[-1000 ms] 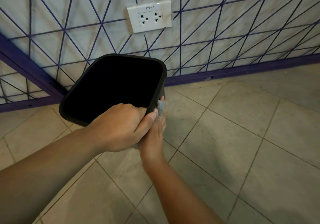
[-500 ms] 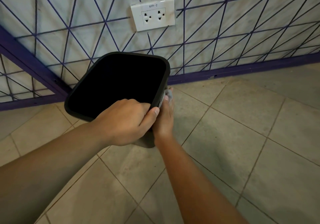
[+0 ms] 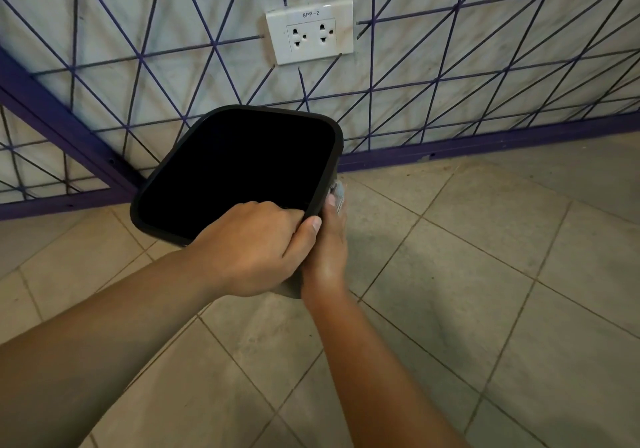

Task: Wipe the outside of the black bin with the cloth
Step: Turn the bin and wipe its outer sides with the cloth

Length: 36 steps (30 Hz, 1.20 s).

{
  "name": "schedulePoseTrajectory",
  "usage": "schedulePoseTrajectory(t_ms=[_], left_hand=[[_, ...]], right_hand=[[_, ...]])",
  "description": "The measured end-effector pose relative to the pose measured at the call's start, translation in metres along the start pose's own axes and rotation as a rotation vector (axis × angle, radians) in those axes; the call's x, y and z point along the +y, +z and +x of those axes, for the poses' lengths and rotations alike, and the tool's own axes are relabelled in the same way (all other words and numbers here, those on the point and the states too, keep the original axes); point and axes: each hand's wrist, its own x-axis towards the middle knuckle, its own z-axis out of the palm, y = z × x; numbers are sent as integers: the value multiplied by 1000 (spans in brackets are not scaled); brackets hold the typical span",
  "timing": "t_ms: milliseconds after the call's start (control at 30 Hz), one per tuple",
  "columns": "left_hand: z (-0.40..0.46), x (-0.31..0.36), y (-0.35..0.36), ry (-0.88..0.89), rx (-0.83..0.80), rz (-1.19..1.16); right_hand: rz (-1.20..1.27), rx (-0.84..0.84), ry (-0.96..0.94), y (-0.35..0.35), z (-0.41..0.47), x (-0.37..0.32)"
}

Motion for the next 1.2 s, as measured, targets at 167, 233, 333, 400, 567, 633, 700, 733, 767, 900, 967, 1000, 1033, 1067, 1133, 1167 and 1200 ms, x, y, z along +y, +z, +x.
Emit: schedulePoseTrajectory(t_ms=[167,233,333,400,567,633,700,733,767,900,967,1000,1033,1067,1133,1167,1200], left_hand=[[2,-1,1,-6,18,-3],[3,0,1,-14,26,24],[3,-1,1,-20,11,26],[2,-4,1,-15,6,18],[4,-5,-1,8,14,-24],[5,-5,-1,6,10,-46],[4,-6,-1,14,11,-42],[2,-7,0,19,6,-42],[1,-8,1,22,0,-42],[3,-7,-1,23,5,-36],[6,-8,-1,32,12,-25],[7,-8,-1,34,6,-28],[8,-8,-1,35,-1,-31],[8,-8,-1,41,-1,-30],[6,-9,-1,47,3,-21],[6,-9,0,46,0,-22],[6,-9,0,42,-4,-24]], right_hand=[[-8,-37,-105,1,0,-2],[21,-13,-42,-2,32,13],[9,-41,-27,0,15,7],[-38,-84,-123,1,-15,-6],[-77,9,-123,-3,20,-1],[-37,17,-80,-4,27,0],[-34,-15,-123,-3,1,1],[-40,-33,-173,-2,-15,5],[-54,-53,-227,0,-30,8],[-115,-14,-271,-1,-13,12],[-100,8,-165,-4,21,7],[-70,18,-117,-5,34,5],[-40,20,-91,-5,39,4],[-22,16,-68,-3,35,2],[-43,-16,-115,0,8,2],[-57,-44,-178,1,-7,4],[-65,-62,-233,0,-18,5]])
